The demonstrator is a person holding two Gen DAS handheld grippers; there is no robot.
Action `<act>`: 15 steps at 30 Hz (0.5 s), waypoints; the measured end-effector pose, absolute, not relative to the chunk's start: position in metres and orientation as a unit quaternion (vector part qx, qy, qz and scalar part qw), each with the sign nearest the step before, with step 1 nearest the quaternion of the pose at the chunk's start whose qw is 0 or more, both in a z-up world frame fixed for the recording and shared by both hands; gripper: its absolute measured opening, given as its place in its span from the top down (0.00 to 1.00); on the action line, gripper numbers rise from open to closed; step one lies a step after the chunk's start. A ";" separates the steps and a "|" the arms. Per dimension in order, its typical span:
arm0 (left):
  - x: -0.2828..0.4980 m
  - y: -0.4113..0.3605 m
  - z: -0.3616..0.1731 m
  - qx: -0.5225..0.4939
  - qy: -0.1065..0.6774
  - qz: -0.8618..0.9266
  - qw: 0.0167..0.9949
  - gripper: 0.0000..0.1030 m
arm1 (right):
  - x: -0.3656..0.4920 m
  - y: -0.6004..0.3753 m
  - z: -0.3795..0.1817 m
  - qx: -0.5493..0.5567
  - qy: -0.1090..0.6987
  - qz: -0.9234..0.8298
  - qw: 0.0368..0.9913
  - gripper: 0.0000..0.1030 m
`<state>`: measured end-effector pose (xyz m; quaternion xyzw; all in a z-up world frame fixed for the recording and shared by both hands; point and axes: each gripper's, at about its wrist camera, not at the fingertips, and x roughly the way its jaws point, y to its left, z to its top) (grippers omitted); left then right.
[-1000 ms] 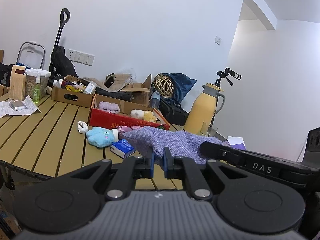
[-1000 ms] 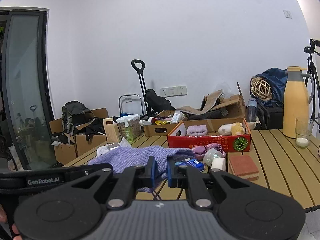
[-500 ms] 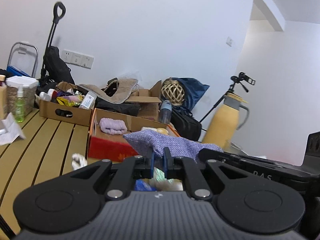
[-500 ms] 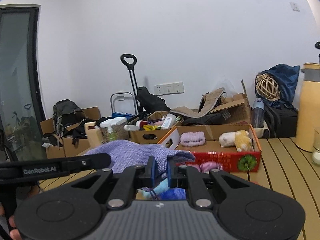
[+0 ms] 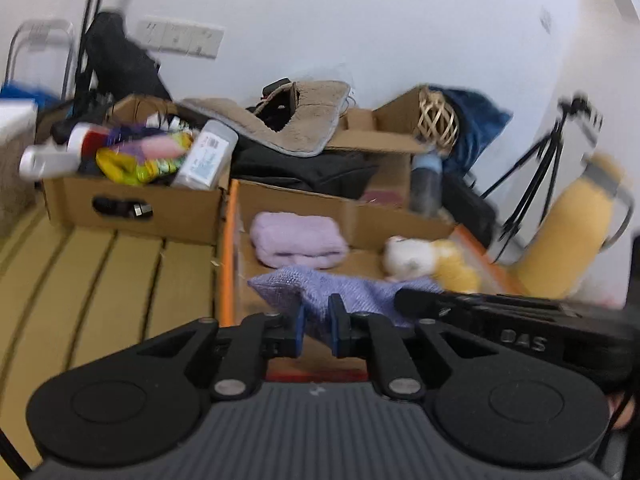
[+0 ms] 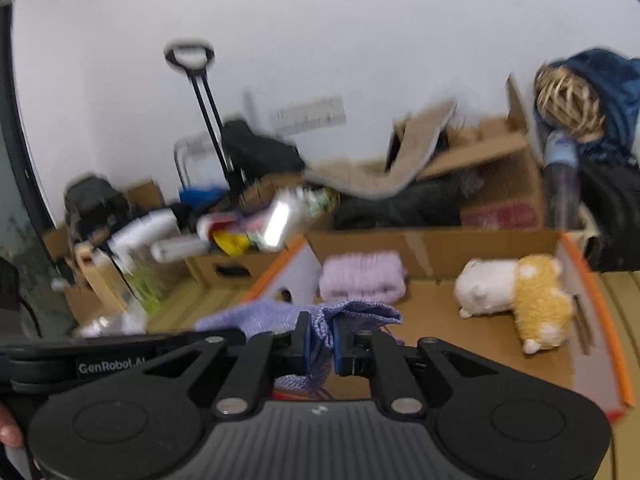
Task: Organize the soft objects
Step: 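Carry the purple knit cloth into the box and release it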
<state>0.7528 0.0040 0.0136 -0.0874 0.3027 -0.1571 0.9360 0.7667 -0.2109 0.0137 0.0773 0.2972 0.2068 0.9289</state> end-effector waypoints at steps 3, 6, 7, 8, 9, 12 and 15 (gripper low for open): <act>0.754 0.011 0.007 -0.079 0.312 -0.156 0.934 0.68 | 0.800 -0.197 -0.013 0.069 0.362 0.217 0.904 0.89; 0.743 0.021 0.009 -0.080 0.306 -0.164 0.934 0.59 | 0.807 -0.186 -0.025 0.045 0.387 0.214 0.896 0.85; 0.739 0.023 0.012 -0.075 0.303 -0.164 0.936 0.58 | 0.806 -0.184 -0.027 0.040 0.387 0.211 0.897 0.84; 0.734 0.025 0.017 -0.073 0.301 -0.158 0.938 0.57 | 0.804 -0.184 -0.026 0.035 0.387 0.208 0.897 0.81; 0.730 0.027 0.021 -0.071 0.298 -0.153 0.940 0.57 | 0.803 -0.184 -0.025 0.033 0.391 0.207 0.896 0.79; 0.713 0.037 0.039 -0.069 0.287 -0.143 0.945 0.57 | 0.792 -0.188 -0.014 0.030 0.392 0.210 0.895 0.75; 0.691 0.046 0.065 -0.068 0.273 -0.130 0.951 0.57 | 0.770 -0.197 0.016 0.022 0.375 0.215 0.901 0.72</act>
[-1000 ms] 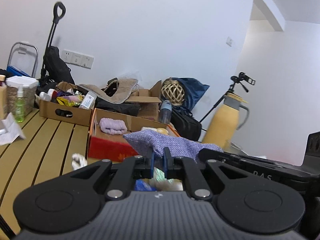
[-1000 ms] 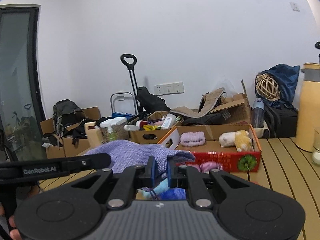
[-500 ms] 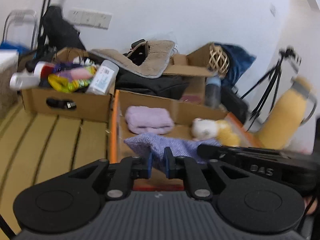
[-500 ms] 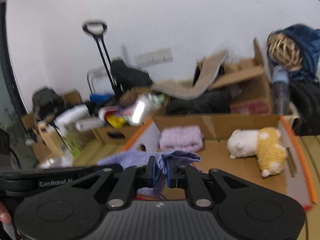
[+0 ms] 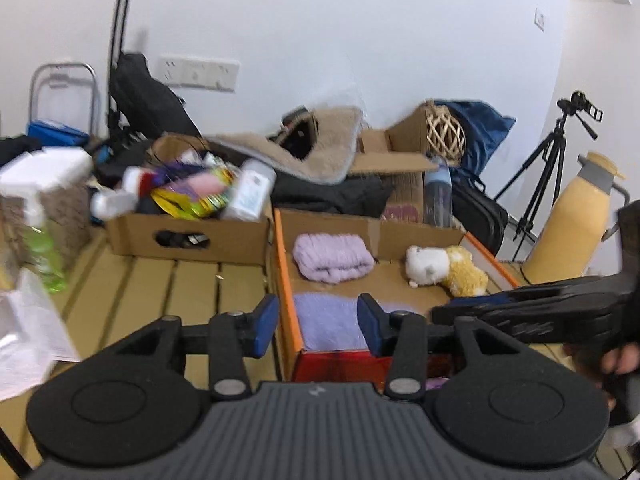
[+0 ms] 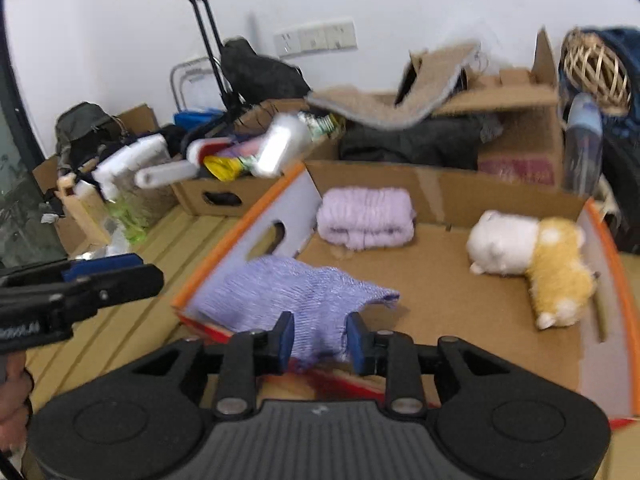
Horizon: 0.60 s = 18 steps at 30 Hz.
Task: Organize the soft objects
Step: 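Carry the purple knit cloth into the box and release it, then pull the right tool back out of the box over the table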
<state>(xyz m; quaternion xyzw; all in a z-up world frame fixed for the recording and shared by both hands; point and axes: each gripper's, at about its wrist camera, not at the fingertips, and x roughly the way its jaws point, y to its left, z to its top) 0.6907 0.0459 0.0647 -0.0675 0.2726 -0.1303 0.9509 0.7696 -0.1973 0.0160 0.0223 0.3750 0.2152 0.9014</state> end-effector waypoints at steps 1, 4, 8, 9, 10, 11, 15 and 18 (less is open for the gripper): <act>0.681 0.049 0.074 -0.066 0.267 -0.125 0.953 0.56 | 0.762 -0.203 0.029 0.022 0.366 0.217 0.905 0.71; 0.645 0.053 0.103 -0.058 0.243 -0.124 0.960 0.54 | 0.728 -0.217 0.069 0.020 0.335 0.216 0.917 0.66; 0.596 0.051 0.139 -0.048 0.209 -0.129 0.968 0.49 | 0.679 -0.234 0.115 0.014 0.299 0.213 0.930 0.64; 0.581 0.049 0.147 -0.046 0.200 -0.132 0.970 0.49 | 0.667 -0.237 0.124 0.014 0.291 0.212 0.933 0.64; 0.567 0.048 0.153 -0.044 0.193 -0.131 0.972 0.49 | 0.651 -0.241 0.134 0.013 0.281 0.212 0.936 0.63; 0.553 0.047 0.156 -0.043 0.185 -0.130 0.973 0.46 | 0.638 -0.243 0.141 0.011 0.272 0.214 0.938 0.62; 0.478 0.042 0.152 -0.051 0.151 -0.149 0.976 0.34 | 0.559 -0.252 0.151 -0.003 0.210 0.201 0.957 0.52; 0.417 0.037 0.138 -0.060 0.128 -0.161 0.977 0.28 | 0.487 -0.249 0.134 -0.052 0.153 0.190 0.968 0.47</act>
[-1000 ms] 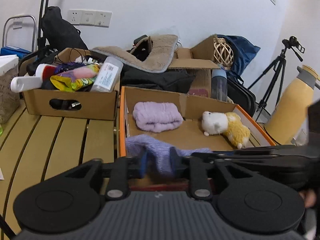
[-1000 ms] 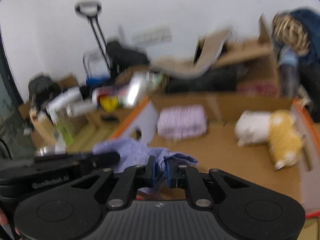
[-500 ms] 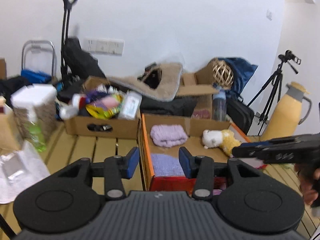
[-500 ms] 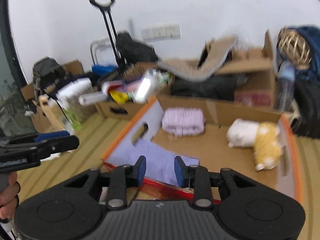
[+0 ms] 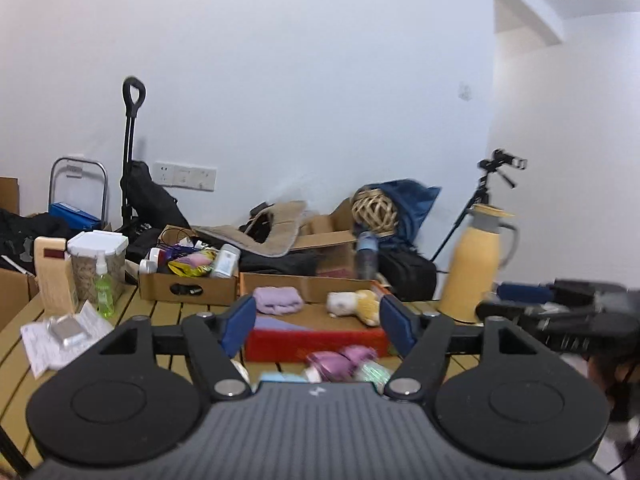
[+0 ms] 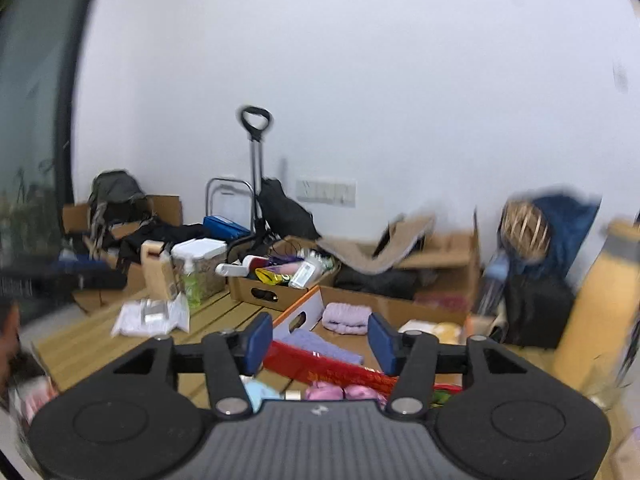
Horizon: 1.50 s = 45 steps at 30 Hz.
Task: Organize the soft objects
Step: 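Pull the right tool back out of the box over the table, then reach the right tool to the terracotta sponge block and close on it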
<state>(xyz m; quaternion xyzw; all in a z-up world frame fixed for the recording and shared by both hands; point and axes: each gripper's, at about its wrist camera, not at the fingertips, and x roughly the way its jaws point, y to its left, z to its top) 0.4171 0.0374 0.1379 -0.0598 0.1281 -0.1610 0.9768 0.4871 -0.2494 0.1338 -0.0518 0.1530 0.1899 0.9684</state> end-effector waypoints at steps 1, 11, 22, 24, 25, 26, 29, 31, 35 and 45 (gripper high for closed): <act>0.397 0.035 0.131 -0.060 0.121 -0.160 0.978 0.23 | 0.460 -0.249 0.124 -0.059 0.141 0.187 0.970 0.45; 0.290 0.020 0.072 -0.045 0.167 -0.165 0.971 0.20 | 0.317 -0.265 0.056 -0.018 0.177 0.193 0.965 0.31; 0.312 0.012 0.055 -0.053 0.197 -0.172 0.964 0.19 | 0.300 -0.279 0.040 -0.008 0.193 0.162 0.968 0.32; 0.327 0.004 0.047 -0.053 0.211 -0.177 0.960 0.19 | 0.312 -0.282 0.032 -0.002 0.206 0.153 0.966 0.32; 0.335 0.000 0.044 -0.052 0.218 -0.180 0.958 0.19 | 0.321 -0.284 0.026 0.002 0.216 0.146 0.965 0.32; 0.344 -0.005 0.041 -0.050 0.225 -0.185 0.955 0.19 | 0.328 -0.287 0.022 0.003 0.223 0.139 0.965 0.32; 0.373 -0.024 0.031 -0.040 0.242 -0.196 0.949 0.19 | 0.355 -0.298 0.008 0.012 0.239 0.118 0.964 0.32; 0.395 -0.036 0.026 -0.038 0.248 -0.200 0.947 0.19 | 0.377 -0.305 -0.001 0.016 0.249 0.106 0.963 0.31; 0.438 -0.060 0.018 -0.052 0.267 -0.205 0.940 0.20 | 0.432 -0.318 -0.014 -0.003 0.269 0.091 0.959 0.31; 0.504 -0.125 -0.031 -0.105 0.343 -0.126 0.925 0.37 | 0.578 -0.370 -0.009 -0.006 0.295 0.116 0.949 0.42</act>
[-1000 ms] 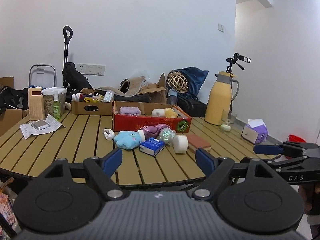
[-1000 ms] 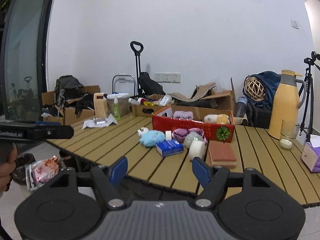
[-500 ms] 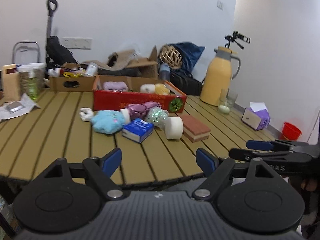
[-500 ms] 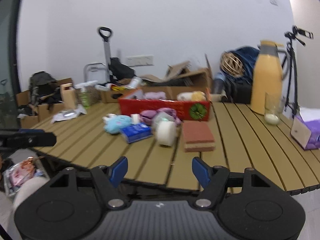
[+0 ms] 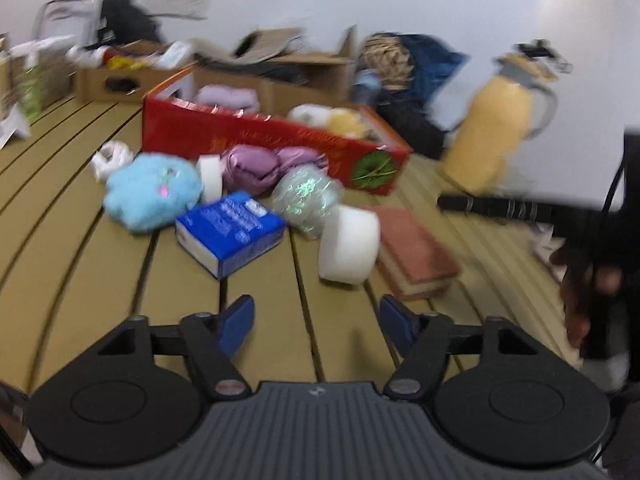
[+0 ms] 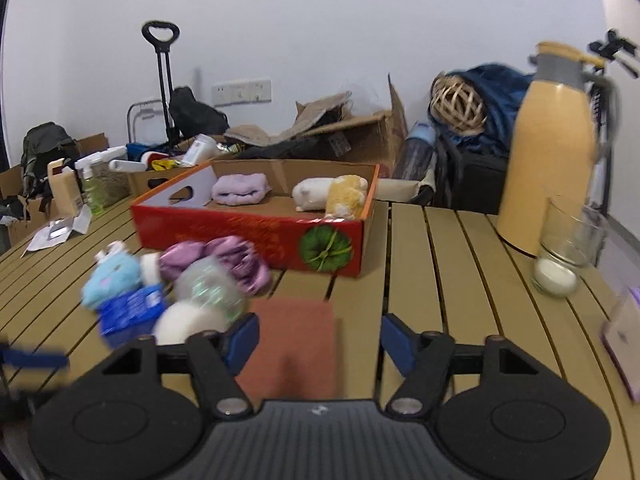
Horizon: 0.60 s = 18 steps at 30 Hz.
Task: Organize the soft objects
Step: 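Reach the right tool to the terracotta sponge block and close on it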
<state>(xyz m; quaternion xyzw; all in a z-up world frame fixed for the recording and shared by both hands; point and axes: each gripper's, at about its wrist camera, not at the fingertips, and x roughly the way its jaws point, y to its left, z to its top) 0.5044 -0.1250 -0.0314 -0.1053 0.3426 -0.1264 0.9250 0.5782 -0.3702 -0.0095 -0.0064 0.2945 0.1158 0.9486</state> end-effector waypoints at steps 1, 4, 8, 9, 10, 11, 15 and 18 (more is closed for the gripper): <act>0.509 -0.134 -0.035 -0.113 0.351 -0.126 0.921 0.41 | 0.596 -0.375 -0.009 -0.001 0.300 0.130 0.945 0.44; 0.518 -0.158 -0.041 -0.154 0.365 -0.141 0.907 0.51 | 0.636 -0.382 -0.014 0.026 0.325 0.166 0.931 0.50; 0.540 -0.195 -0.047 -0.163 0.377 -0.155 0.899 0.72 | 0.673 -0.375 -0.031 0.041 0.359 0.216 0.907 0.68; 0.545 -0.201 -0.050 -0.164 0.381 -0.152 0.897 0.76 | 0.678 -0.374 -0.035 0.044 0.365 0.222 0.903 0.70; 0.547 -0.204 -0.051 -0.166 0.381 -0.141 0.899 0.81 | 0.682 -0.374 -0.039 0.049 0.370 0.228 0.899 0.78; 0.547 -0.204 -0.051 -0.167 0.379 -0.135 0.900 0.81 | 0.684 -0.375 -0.044 0.054 0.379 0.232 0.894 0.80; 0.542 -0.183 -0.054 -0.189 0.362 -0.082 0.909 0.83 | 0.651 -0.398 -0.041 0.058 0.369 0.190 0.908 0.82; 0.542 -0.169 -0.054 -0.200 0.365 -0.080 0.906 0.83 | 0.604 -0.419 -0.044 0.099 0.372 0.179 0.905 0.82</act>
